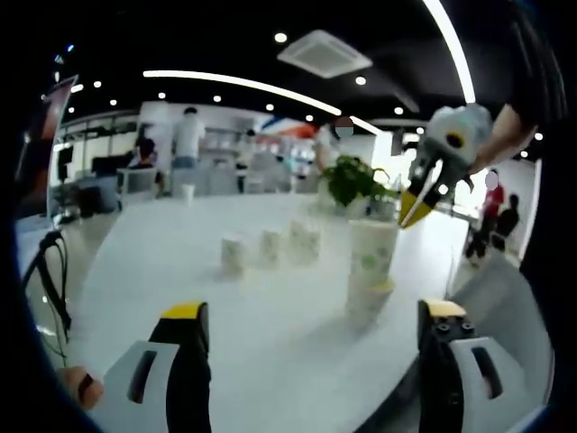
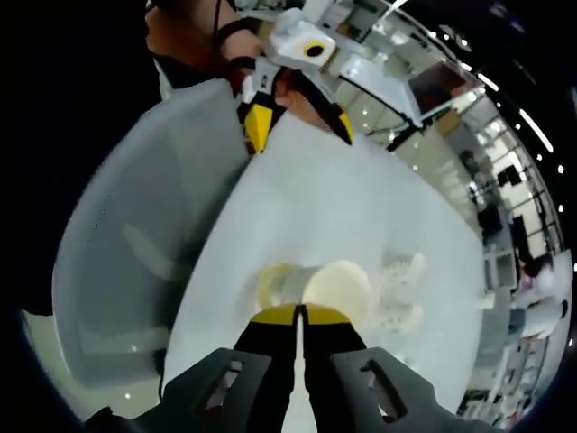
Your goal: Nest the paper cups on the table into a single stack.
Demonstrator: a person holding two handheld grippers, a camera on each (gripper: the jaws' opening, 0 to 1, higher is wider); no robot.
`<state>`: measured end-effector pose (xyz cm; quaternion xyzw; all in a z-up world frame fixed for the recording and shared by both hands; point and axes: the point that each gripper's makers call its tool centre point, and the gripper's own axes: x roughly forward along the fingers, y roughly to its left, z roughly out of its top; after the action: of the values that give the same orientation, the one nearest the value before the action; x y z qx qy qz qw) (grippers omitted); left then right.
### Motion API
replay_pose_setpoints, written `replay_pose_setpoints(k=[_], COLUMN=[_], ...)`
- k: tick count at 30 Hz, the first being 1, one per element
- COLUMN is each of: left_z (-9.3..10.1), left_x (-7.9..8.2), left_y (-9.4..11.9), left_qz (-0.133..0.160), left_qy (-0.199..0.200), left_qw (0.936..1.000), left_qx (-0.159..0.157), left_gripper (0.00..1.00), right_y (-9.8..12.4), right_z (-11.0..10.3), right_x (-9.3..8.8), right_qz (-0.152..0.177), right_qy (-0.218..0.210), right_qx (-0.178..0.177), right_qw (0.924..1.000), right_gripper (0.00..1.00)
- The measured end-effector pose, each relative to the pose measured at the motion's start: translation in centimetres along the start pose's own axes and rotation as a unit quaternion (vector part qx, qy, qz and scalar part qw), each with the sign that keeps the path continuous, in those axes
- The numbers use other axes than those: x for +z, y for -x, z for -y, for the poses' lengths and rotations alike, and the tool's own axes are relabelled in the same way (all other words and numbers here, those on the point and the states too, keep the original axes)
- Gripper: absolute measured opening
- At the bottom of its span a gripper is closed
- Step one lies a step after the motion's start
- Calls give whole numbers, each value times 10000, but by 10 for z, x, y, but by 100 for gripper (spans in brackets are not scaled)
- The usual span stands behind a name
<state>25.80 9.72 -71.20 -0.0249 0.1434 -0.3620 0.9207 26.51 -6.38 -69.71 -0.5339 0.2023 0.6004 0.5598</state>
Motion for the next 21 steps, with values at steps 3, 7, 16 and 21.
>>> replay_pose_setpoints(k=[3, 7, 16, 21], left_z=[1, 0, -2, -3], left_x=[-2, -2, -2, -4], left_y=[1, 1, 2, 2], left_qz=[-18, -25, -8, -20], left_qy=[26, 38, 36, 53], left_qw=[10000, 10000, 10000, 10000], left_qx=[-5, 5, 39, 51], left_gripper=[96, 95, 95, 96], right_y=[-6, -13, -28, -36], right_z=[-5, -11, -15, -20], right_x=[0, -1, -5, -8], right_qz=[-25, -85, -110, -164], right_qy=[69, 161, 159, 224], right_qx=[74, 153, 259, 329], right_qw=[9999, 9997, 9995, 9991], right_gripper=[0, 0, 0, 0])
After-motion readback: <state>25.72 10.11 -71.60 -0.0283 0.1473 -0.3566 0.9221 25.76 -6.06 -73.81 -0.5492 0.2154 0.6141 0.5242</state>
